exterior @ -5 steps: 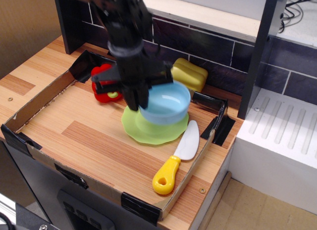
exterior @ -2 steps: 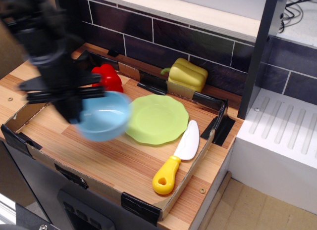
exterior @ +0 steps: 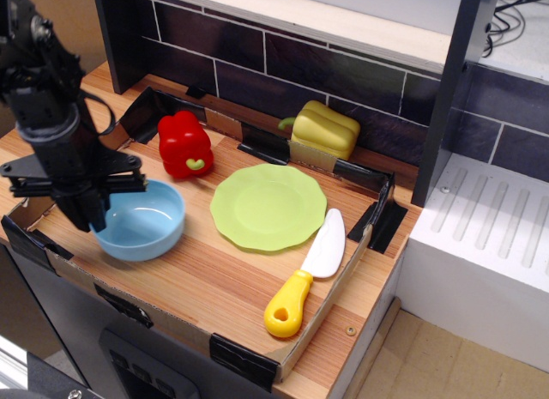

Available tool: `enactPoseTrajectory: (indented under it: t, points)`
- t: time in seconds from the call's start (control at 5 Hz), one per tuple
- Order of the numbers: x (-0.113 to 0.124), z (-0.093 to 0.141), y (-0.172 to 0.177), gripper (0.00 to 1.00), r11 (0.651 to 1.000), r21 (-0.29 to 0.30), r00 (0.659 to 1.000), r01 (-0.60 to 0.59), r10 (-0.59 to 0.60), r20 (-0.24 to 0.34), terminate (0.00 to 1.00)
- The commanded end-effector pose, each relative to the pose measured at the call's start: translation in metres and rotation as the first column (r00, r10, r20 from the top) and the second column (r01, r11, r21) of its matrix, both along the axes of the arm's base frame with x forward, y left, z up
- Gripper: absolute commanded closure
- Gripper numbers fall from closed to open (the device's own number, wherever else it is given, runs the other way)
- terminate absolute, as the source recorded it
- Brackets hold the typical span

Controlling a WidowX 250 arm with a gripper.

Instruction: Take bowl off plate

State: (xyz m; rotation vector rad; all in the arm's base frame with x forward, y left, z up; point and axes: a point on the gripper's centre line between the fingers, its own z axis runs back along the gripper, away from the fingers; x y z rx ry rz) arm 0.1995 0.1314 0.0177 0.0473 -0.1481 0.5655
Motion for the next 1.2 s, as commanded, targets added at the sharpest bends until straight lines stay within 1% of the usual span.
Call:
enactPoseTrajectory:
  t: [0.0, 0.2, 0.4, 0.6, 0.8, 1.0]
  points:
    - [0.008, 0.013, 0.006, 0.00, 0.999, 0.045, 1.000, 0.011, -0.012, 0.027, 0.00]
    - [0.007, 0.027, 0.002, 0.00, 1.000, 0.025, 0.999, 0.016, -0.017, 0.037, 0.00]
    - [0.008, 0.052, -0.005, 0.00, 1.000, -0.018, 0.998, 0.009, -0.008, 0.067, 0.00]
    - [0.008, 0.065, -0.014, 0.00, 0.999, -0.052, 0.997, 0.006, -0.002, 0.074, 0.00]
    - [0.008, 0.065, -0.014, 0.00, 0.999, -0.052, 0.997, 0.006, -0.002, 0.074, 0.00]
    - [0.008, 0.065, -0.014, 0.00, 0.999, -0.052, 0.997, 0.006, -0.002, 0.074, 1.00]
